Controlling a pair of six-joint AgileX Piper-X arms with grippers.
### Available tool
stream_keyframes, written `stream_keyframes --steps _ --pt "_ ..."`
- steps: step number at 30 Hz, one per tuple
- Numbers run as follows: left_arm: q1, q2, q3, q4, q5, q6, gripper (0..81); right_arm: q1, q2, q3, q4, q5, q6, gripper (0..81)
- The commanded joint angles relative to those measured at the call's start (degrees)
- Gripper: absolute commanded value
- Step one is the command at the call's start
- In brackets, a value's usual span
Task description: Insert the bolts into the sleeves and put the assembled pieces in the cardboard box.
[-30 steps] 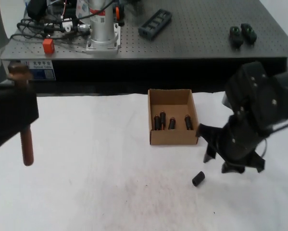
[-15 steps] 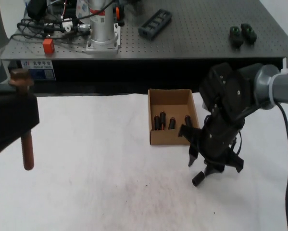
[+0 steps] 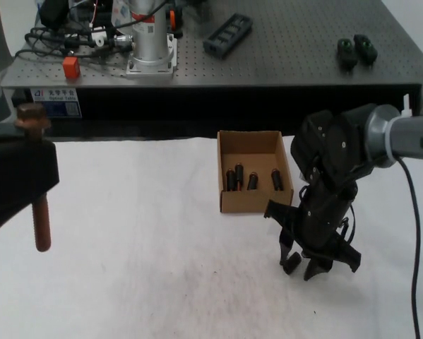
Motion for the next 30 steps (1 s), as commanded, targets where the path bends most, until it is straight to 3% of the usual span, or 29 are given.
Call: stream_keyframes --steps 1,5,9,14,21,27,30 --pt "0.16 -0.36 -0.11 -0.7 0.0 -0.4 0.7 1.27 0.9 -0.59 -0.5 0.15 3.19 34.1" --pt "0.16 -0.36 -0.11 -0.7 0.0 -0.4 0.7 1.93 0.9 -0.59 -0.81 -1.91 3.17 19.8" --pt "0.16 -0.36 -0.11 -0.7 0.0 -0.4 0.7 2.02 0.9 -0.59 -0.81 -2.39 3.17 0.1" --pt "0.16 -0.36 -0.11 -0.7 0.0 -0.29 0.7 1.71 0.9 -0.59 -1.61 -1.94 1.85 0.3" --pt "0.16 -0.36 -0.11 -0.7 0.0 -0.16 0.7 2.75 -0.92 -0.71 4.07 -4.14 -21.42 0.3" --pt "0.16 -0.36 -0.11 -0.7 0.0 1.85 0.7 5.72 -4.09 -0.6 15.88 8.05 -40.61 0.3" --pt "0.16 -0.36 -0.11 -0.7 0.0 2.93 0.7 6.43 -4.07 -0.4 17.76 11.19 -43.88 0.3"
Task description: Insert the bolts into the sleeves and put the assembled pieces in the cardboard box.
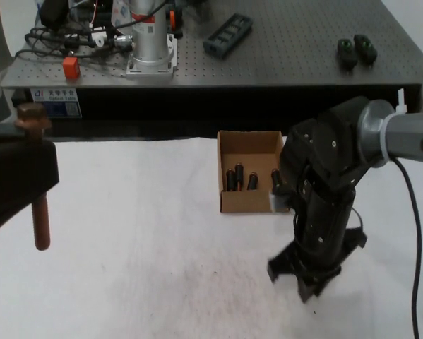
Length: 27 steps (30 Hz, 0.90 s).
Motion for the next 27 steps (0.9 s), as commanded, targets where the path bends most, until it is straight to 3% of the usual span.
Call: stream_keyframes --steps 1,6,14,27 --pt "0.06 -0.36 -0.11 -0.7 0.0 1.2 0.7 0.26 -0.82 0.02 1.42 1.8 -2.8 0.3" --pt "0.06 -0.36 -0.11 -0.7 0.0 1.2 0.7 0.21 -0.82 1.43 -1.41 1.78 -2.79 3.3" --pt "0.06 -0.36 -0.11 -0.7 0.0 1.2 0.7 0.21 -0.7 1.53 -5.33 1.49 -2.79 34.9" --pt "0.06 -0.36 -0.11 -0.7 0.0 1.2 0.7 0.21 2.19 1.53 -6.54 1.49 -1.45 31.3"
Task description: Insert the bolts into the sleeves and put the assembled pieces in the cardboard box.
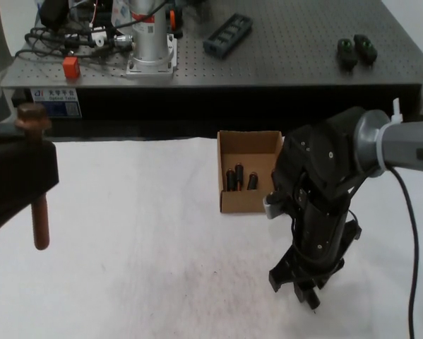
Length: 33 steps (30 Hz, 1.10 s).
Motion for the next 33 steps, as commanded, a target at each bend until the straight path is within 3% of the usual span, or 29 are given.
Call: stream_keyframes --steps 1,14,17,25,33 --pt "0.06 -0.36 -0.11 -0.7 0.0 0.47 0.7 0.18 1.31 -0.02 0.43 -0.18 1.17 31.3" --pt "0.06 -0.36 -0.11 -0.7 0.0 0.47 0.7 -0.6 2.5 -0.02 1.6 -0.28 2.83 30.9" --pt "0.06 -0.36 -0.11 -0.7 0.0 0.47 0.7 -0.6 2.49 -0.02 1.85 -0.4 2.83 25.9" --pt "0.06 -0.36 -0.11 -0.7 0.0 0.47 0.7 -0.6 2.49 -0.02 -1.34 -0.4 2.83 0.8" --pt "0.06 -0.36 -0.11 -0.7 0.0 -0.05 0.7 -0.6 -1.18 -0.02 -2.77 -2.37 3.89 0.3"
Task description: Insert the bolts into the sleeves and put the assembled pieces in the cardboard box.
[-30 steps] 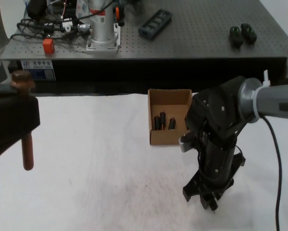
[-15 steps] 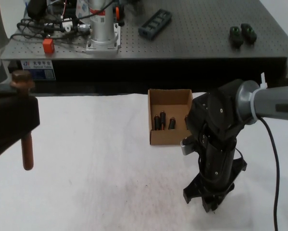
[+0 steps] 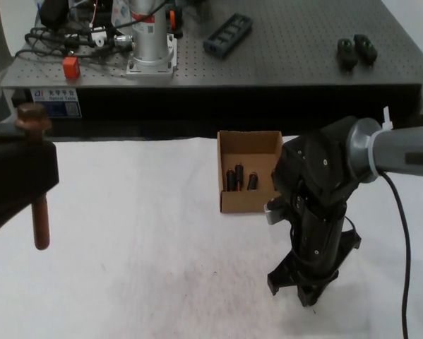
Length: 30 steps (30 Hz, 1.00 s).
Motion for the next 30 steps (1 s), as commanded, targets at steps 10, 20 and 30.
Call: stream_keyframes --steps 10,20,30 --pt "0.06 1.94 -0.11 -2.3 2.61 -0.17 0.7 -5.1 -23.38 2.77 -4.2 -11.07 0.53 0.3" --pt "0.06 17.39 -0.11 -25.06 22.07 -5.32 0.7 -7.58 -52.62 18.07 -4.38 -34.47 2.08 0.3" --pt "0.06 32.97 -0.11 -43.11 33.86 -20.4 0.7 -4.22 -70.5 28.98 -11.46 -55.69 11.22 0.3"
